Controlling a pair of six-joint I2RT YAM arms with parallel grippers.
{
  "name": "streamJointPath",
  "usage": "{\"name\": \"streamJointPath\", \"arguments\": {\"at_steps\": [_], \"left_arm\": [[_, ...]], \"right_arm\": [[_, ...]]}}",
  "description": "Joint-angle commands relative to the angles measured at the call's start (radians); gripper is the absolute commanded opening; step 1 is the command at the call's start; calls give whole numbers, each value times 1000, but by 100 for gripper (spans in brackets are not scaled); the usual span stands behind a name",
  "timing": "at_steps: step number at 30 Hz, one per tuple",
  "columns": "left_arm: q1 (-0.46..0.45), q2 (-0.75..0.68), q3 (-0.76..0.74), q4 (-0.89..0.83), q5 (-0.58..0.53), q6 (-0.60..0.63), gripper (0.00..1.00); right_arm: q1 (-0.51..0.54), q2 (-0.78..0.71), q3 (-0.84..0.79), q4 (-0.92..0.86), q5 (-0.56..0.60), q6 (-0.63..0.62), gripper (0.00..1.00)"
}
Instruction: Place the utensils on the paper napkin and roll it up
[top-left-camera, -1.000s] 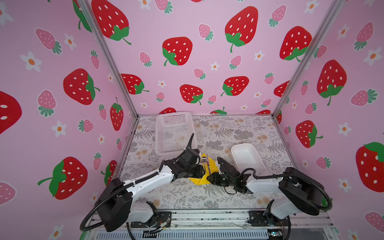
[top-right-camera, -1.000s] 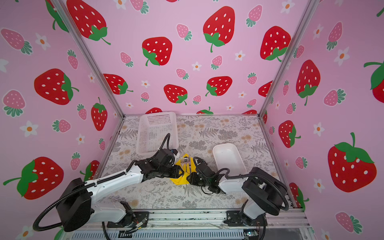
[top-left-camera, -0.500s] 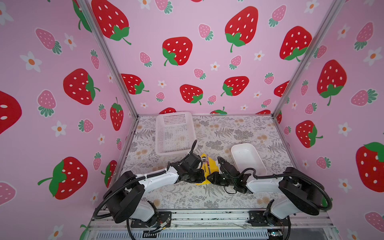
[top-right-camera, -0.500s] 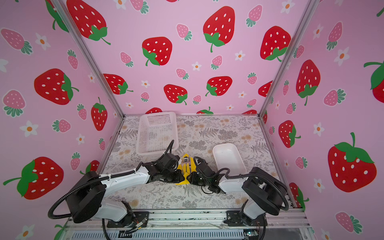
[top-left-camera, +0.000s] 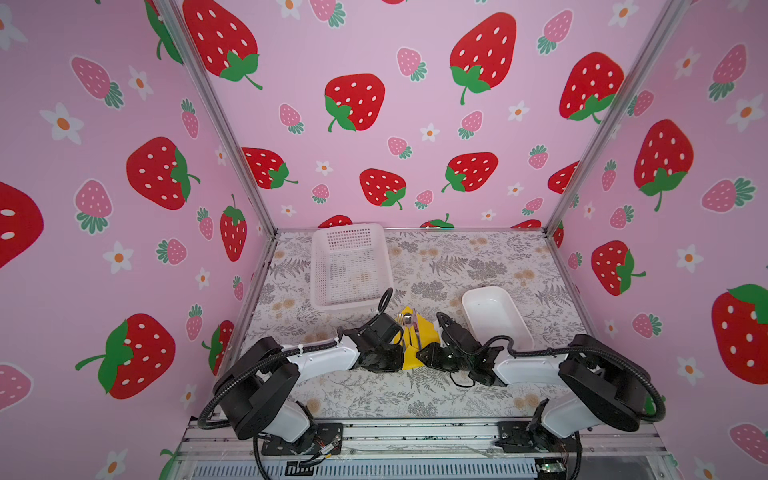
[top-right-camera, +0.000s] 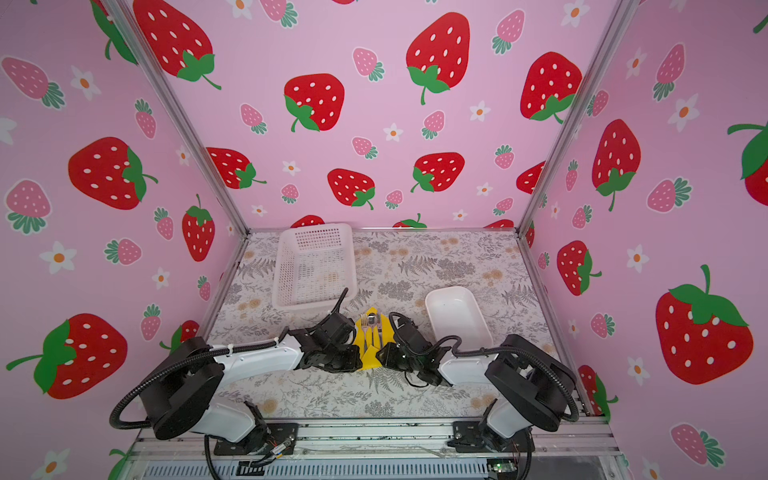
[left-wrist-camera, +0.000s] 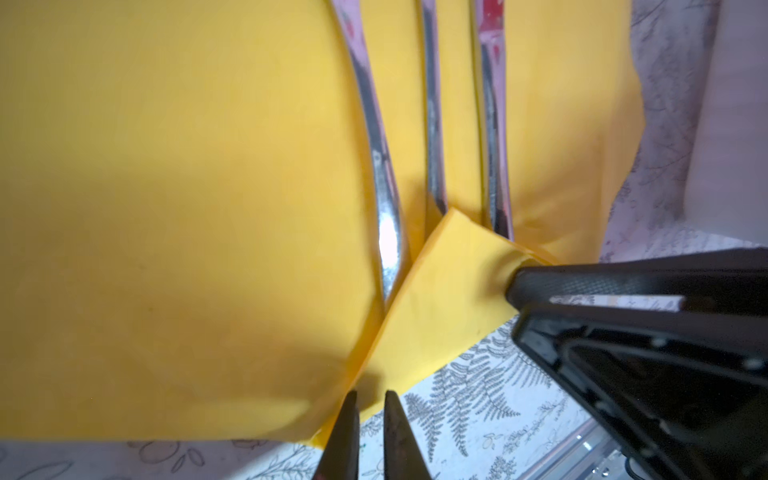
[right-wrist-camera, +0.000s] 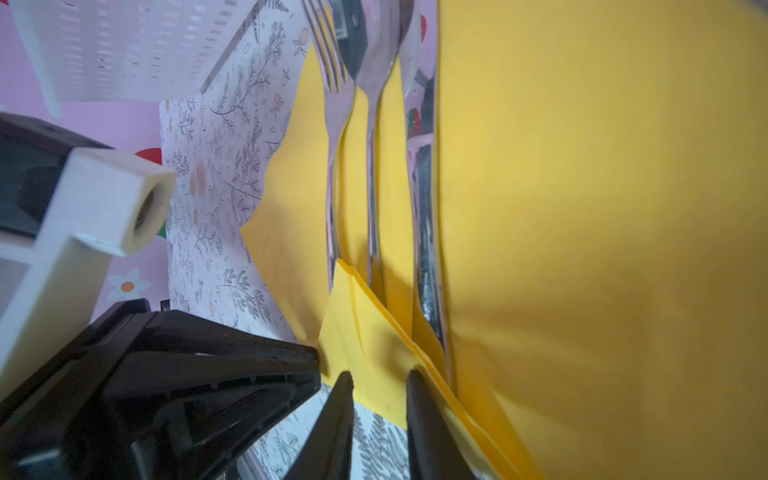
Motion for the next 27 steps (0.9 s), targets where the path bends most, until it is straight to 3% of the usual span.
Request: {"name": "streamJointPath", "arguments": {"at_steps": [1,16,27], "left_arm": [[-2,8,-18,-8,-25,-12,15],[-3,0,-11,-29,-27,-3,15],[-3,-12,-23,-27,-34,-14,15]], "right_arm": [[-9,-36,-12,-85,38,-14,25],[-20,-70,19,-365,162,-57,24],[-25,-170,19,-476,247,-62,25]]}}
